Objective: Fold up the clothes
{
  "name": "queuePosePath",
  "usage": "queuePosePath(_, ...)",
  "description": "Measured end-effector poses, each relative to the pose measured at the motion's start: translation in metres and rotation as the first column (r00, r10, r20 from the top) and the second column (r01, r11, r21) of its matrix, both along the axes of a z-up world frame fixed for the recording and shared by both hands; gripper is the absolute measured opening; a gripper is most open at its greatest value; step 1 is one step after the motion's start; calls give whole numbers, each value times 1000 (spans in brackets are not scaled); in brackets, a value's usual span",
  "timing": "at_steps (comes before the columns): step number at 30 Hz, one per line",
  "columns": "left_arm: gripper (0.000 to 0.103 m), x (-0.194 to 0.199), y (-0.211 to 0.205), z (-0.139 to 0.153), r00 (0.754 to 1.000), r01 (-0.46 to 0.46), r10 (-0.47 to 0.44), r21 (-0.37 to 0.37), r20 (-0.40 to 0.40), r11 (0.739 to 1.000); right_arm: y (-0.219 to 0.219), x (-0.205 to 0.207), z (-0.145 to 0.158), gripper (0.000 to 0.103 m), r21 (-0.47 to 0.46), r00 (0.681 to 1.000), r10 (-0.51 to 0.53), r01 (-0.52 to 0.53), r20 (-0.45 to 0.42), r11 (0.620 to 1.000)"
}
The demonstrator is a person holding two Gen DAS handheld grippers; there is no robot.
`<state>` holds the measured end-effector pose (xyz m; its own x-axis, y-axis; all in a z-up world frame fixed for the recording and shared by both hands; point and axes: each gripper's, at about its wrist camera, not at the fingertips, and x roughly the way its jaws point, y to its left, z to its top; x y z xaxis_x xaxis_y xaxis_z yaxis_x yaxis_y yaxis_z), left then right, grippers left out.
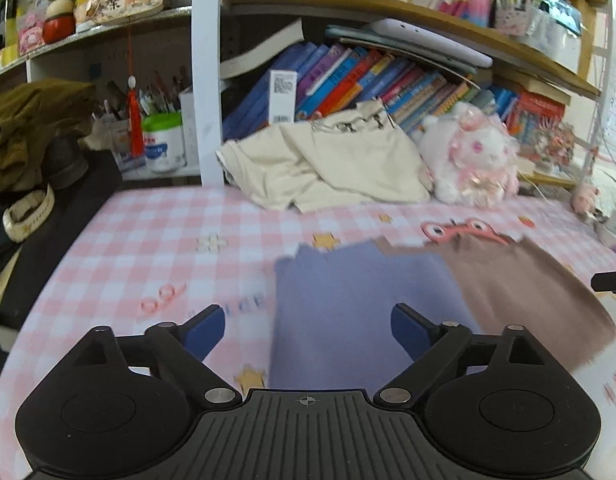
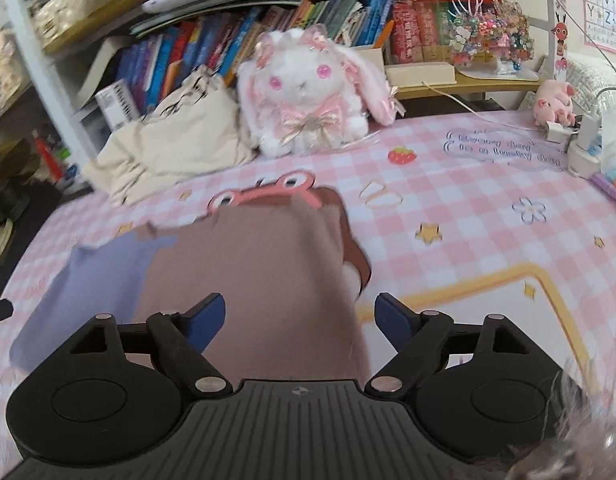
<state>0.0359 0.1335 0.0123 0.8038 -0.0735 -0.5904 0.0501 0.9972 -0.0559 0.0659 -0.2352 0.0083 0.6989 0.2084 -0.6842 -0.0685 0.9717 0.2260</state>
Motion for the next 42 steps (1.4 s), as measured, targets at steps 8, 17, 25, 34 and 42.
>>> queuePosePath(8, 96, -33, -6, -19, 995, -25, 21, -36, -102, 999, 33, -46, -13, 88, -88, 997, 43, -49, -63, 995)
queuePosePath(17, 96, -49, -16, -33, 981, -37, 24, -66, -194, 997, 48, -76, -29, 88, -74, 991, 7, -17, -137, 997)
queuePosePath(25, 96, -54, -37, -31, 973, -110, 94, -64, -211, 992, 54, -68, -27, 88, -116, 979, 171, -183, -107, 976)
queuePosePath(34, 96, -53, -89, -26, 954, -197, 178, -60, -240, 979, 16, -49, -16, 90, -142, 944, 323, -330, -69, 933)
queuePosePath(42, 96, -62, -142, -18, 945, -254, 247, -4, -215, 967, -25, -34, -18, 90, -117, 909, 413, -416, -54, 902)
